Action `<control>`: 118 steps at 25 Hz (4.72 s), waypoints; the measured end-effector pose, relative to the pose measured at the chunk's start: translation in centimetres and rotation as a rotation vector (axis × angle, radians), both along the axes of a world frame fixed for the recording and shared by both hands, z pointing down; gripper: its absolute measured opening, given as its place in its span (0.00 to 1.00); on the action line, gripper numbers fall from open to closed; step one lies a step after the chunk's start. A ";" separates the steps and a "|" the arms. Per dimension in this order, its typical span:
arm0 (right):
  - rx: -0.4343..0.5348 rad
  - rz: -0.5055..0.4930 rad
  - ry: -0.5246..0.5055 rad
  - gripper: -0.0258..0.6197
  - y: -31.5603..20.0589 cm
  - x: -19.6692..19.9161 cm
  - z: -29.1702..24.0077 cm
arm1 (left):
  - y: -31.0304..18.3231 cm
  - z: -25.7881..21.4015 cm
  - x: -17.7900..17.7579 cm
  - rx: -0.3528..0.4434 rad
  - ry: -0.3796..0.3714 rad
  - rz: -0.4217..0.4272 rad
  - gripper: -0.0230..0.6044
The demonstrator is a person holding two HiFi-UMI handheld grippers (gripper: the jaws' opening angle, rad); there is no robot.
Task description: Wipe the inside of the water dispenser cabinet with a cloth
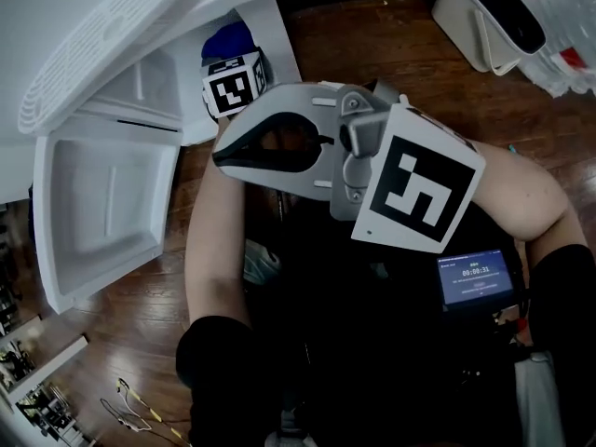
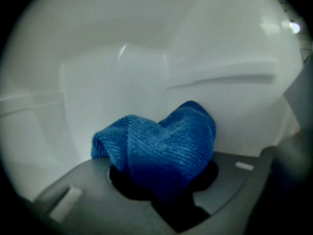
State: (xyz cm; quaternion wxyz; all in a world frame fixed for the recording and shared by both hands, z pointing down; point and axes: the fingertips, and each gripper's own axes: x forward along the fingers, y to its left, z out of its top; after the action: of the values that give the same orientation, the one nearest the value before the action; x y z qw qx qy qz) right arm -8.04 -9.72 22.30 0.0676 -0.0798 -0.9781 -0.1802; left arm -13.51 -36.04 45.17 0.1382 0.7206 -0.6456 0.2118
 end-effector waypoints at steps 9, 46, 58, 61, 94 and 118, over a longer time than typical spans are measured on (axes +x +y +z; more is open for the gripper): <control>-0.112 0.642 -0.237 0.05 -13.6 7.0 -3.4 | 5.7 0.9 2.8 -0.017 0.018 0.046 0.25; -0.258 0.736 -0.312 0.05 -16.5 8.6 -3.8 | -0.4 -6.0 1.7 0.173 -0.111 0.212 0.24; -0.285 0.737 -0.302 0.05 -16.9 8.9 -3.5 | 3.6 -8.8 4.1 0.266 -0.162 0.311 0.22; -0.301 0.746 -0.310 0.05 -16.9 9.2 -3.6 | 6.7 -9.8 4.7 0.300 -0.160 0.338 0.22; -0.386 0.695 -0.329 0.05 -17.1 8.7 -3.4 | 3.9 -13.6 4.1 0.378 0.024 0.149 0.21; -0.390 0.695 -0.313 0.05 -17.4 8.7 -2.9 | 9.3 -6.6 -8.5 0.222 -0.028 -0.229 0.22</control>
State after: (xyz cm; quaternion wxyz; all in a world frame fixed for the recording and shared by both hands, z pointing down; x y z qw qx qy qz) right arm 0.71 -27.15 19.45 -0.0414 0.2716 -0.9610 0.0315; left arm -22.01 -26.70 38.57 0.0720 0.6502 -0.7448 0.1319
